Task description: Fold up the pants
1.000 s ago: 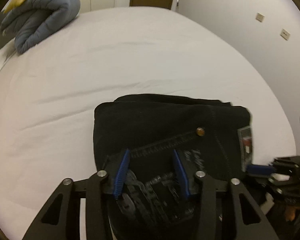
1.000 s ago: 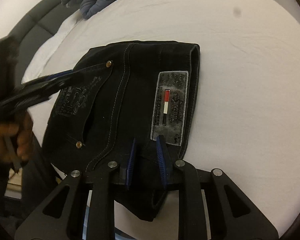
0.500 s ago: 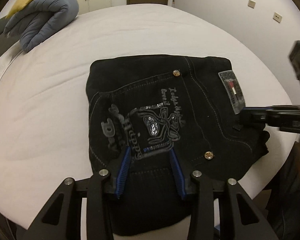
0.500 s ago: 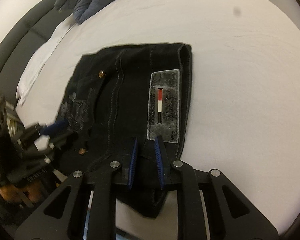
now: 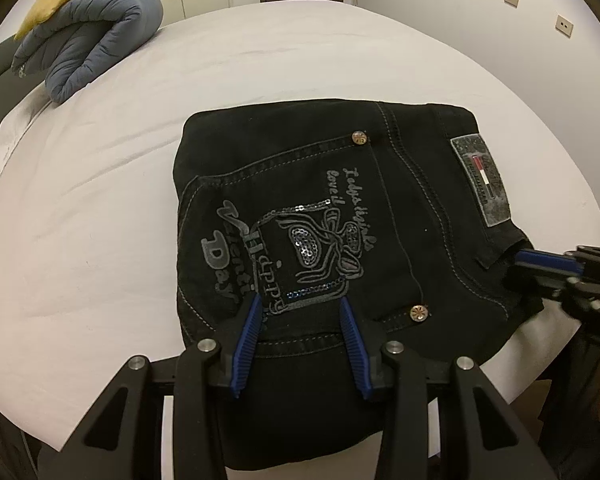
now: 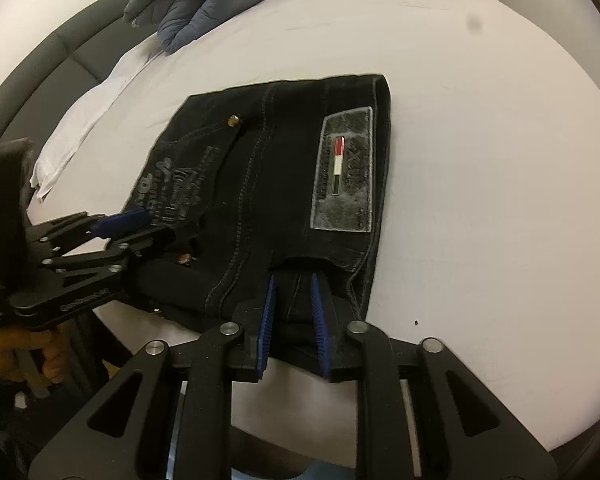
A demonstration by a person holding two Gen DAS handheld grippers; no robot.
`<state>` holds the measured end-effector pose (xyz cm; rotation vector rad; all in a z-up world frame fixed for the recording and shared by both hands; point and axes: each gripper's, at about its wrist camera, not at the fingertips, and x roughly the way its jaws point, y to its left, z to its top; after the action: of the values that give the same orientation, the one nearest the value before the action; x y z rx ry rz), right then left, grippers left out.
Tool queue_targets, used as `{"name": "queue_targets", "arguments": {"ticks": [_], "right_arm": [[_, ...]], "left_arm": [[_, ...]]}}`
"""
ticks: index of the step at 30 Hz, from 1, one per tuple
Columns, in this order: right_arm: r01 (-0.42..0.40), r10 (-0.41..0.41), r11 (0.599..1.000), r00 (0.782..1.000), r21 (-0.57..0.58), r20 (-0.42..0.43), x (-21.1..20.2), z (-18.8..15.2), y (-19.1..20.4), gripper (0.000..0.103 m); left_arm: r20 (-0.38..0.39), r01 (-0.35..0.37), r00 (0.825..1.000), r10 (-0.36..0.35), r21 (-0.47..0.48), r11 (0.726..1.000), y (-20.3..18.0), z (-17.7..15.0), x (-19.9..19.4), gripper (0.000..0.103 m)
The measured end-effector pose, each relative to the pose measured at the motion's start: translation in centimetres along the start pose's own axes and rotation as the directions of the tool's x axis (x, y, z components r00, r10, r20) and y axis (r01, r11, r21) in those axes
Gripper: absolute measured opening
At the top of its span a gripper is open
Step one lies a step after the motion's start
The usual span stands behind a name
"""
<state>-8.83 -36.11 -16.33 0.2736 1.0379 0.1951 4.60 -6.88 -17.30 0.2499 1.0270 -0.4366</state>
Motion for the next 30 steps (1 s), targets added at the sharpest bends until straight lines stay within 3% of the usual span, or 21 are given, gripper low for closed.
{"name": "queue_targets", "arguments": {"ticks": [6, 12, 14, 15, 16, 17, 19, 23, 26, 30], "right_arm": [[-0.076, 0.066, 0.99, 0.994, 0.122, 0.084, -4.0, 0.1, -1.6, 0.019], [-0.061, 0.051, 0.982, 0.997, 0.179, 0.058, -4.2, -0.1, -3.8, 0.02], [-0.086, 0.073, 0.977, 0.995, 0.196, 0.071, -4.3, -0.1, -4.1, 0.025], [-0.094, 0.08, 0.975, 0.994, 0.202, 0.079, -4.1, 0.0, -4.2, 0.034], [-0.1, 0.084, 0.974, 0.993, 0.204, 0.085, -4.4, 0.0, -4.3, 0.052], [-0.11, 0.092, 0.972, 0.991, 0.206, 0.095, -4.5, 0.2, -4.4, 0.058], [-0.136, 0.114, 0.969, 0.987, 0.205, 0.117, -5.0, 0.6, -4.9, 0.064], [-0.184, 0.172, 0.954, 0.983, 0.237, 0.07, -3.4, 2.7, -6.6, 0.064], [-0.209, 0.21, 0.935, 0.977, 0.287, 0.027, -1.6, 4.2, -8.1, 0.064], [-0.242, 0.263, 0.897, 0.965, 0.369, -0.005, 1.3, 5.7, -10.0, 0.063]], "left_arm": [[0.002, -0.001, 1.0, 0.001, 0.0, 1.0, 0.4, 0.3, 0.2, 0.043], [0.008, 0.023, 1.0, -0.022, -0.006, 1.0, 0.8, 0.5, -0.4, 0.047], [0.029, 0.04, 0.999, -0.039, -0.021, 0.999, 1.3, 0.8, -1.8, 0.062], [0.042, 0.038, 0.998, -0.037, -0.026, 0.999, 1.5, 0.9, -2.4, 0.068], [0.074, 0.032, 0.997, -0.029, -0.039, 0.999, 2.0, 1.0, -3.6, 0.081], [0.103, 0.028, 0.994, -0.023, -0.049, 0.998, 2.5, 1.1, -4.4, 0.094], [0.14, 0.027, 0.99, -0.015, -0.086, 0.996, 4.4, 1.5, -5.5, 0.101], [0.094, 0.04, 0.995, -0.026, -0.152, 0.988, 7.6, 2.3, -3.5, 0.101], [0.022, 0.122, 0.993, -0.12, -0.232, 0.965, 10.2, 2.9, -0.8, 0.099], [-0.043, 0.196, 0.976, -0.213, -0.25, 0.948, 10.6, 4.0, 1.7, 0.097]]}}
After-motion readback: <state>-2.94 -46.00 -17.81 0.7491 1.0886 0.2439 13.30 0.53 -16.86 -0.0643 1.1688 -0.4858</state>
